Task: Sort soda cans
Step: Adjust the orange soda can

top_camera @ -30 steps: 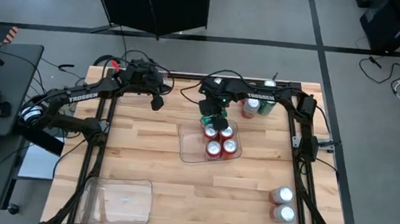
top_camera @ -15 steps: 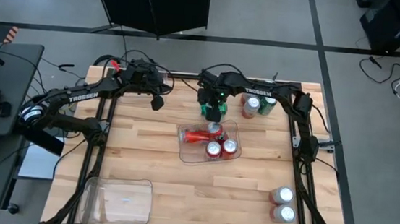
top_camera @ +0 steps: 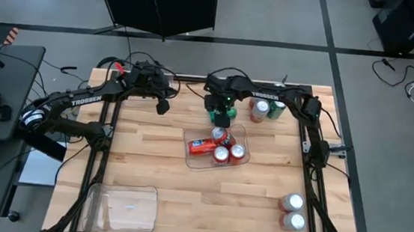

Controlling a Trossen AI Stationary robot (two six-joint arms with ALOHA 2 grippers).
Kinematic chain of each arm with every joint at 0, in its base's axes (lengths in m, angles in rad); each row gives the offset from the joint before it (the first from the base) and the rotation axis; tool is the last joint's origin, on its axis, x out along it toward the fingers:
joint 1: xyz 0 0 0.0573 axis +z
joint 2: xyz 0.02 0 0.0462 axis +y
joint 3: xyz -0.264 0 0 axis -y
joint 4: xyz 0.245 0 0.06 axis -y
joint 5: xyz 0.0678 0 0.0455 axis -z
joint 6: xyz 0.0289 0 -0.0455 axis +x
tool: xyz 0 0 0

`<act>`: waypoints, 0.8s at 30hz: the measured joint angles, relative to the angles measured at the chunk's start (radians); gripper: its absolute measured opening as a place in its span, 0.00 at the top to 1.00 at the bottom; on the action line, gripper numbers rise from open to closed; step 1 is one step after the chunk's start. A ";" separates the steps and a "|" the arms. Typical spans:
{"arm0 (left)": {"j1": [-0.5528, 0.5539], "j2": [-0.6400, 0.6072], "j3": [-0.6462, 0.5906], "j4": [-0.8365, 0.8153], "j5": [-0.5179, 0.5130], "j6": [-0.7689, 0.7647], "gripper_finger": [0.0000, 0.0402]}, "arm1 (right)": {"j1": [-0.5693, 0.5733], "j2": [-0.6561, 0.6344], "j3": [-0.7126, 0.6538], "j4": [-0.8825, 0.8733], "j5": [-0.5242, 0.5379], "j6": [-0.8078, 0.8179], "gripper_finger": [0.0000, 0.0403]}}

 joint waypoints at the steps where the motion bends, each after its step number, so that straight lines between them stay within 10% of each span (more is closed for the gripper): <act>1: 0.000 0.000 0.000 -0.002 0.000 0.000 0.99 | 0.002 0.006 0.002 0.003 0.001 -0.003 0.33; 8: 0.000 0.000 0.000 -0.011 0.000 0.001 0.99 | 0.015 0.028 0.002 0.003 0.009 -0.077 0.37; 24: 0.000 0.000 0.000 -0.009 -0.001 0.000 0.99 | 0.020 0.040 0.250 -0.128 0.004 0.008 0.92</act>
